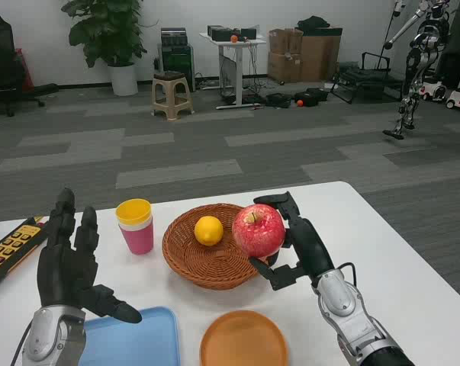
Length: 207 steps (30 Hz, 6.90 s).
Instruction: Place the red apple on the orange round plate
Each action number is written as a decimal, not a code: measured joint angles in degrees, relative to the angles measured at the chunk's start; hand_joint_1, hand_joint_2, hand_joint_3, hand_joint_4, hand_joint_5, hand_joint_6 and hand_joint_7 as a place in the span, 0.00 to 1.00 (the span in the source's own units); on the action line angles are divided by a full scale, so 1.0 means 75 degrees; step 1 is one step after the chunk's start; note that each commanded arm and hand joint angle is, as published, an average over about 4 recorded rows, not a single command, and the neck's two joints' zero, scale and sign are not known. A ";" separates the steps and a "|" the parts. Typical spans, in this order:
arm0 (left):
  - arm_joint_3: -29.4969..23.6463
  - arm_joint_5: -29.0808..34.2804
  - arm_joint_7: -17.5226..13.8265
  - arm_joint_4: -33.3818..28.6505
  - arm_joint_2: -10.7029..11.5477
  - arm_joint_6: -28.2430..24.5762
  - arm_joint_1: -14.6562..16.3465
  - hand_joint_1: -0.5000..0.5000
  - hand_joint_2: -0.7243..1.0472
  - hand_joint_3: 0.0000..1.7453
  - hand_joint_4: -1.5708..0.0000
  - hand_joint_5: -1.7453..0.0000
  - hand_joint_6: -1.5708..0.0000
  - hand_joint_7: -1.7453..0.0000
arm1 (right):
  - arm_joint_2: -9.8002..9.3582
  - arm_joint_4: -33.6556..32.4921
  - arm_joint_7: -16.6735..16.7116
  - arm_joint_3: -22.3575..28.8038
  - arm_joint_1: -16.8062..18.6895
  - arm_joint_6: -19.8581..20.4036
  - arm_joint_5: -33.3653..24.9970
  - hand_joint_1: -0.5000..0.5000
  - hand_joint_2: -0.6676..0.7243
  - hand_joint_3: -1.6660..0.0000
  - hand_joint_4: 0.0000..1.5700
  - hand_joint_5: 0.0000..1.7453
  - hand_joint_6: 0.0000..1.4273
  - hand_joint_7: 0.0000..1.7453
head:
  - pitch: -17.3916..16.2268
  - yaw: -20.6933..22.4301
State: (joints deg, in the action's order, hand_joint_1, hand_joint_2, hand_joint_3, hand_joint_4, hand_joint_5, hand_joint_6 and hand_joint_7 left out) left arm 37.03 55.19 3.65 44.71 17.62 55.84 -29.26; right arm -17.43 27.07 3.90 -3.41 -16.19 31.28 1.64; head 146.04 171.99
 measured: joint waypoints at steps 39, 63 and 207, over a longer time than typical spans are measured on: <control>-0.0073 -0.0095 0.0000 -0.0228 -0.0153 0.0029 0.0084 0.00 0.05 0.05 1.00 1.00 1.00 1.00 | -0.0044 -0.0297 0.0090 -0.0099 0.0252 0.0239 -0.0157 0.04 0.18 0.05 0.65 0.89 0.54 0.88 | -0.0811 -0.0094; -0.0041 -0.0070 0.0000 0.0051 -0.0155 0.0033 0.0008 0.00 0.05 0.05 1.00 1.00 1.00 1.00 | -0.0626 0.0464 -0.0762 -0.0280 0.0679 0.0275 0.1738 0.04 0.18 0.05 0.64 0.89 0.52 0.88 | -0.1517 -0.0244; 0.0245 0.0149 -0.0001 0.0239 -0.0134 0.0050 -0.0136 0.00 0.05 0.05 1.00 1.00 1.00 1.00 | -0.0433 0.0360 0.0177 -0.0220 0.0492 0.1189 -0.0603 0.04 1.00 1.00 0.00 0.00 0.00 0.00 | -0.0897 -0.0284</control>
State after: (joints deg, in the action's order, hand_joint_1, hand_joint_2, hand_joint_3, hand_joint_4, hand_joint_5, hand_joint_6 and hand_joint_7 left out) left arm 38.87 56.32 3.65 46.50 16.62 56.22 -30.28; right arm -20.68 29.77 5.23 -5.06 -12.50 40.20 -2.88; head 139.32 169.86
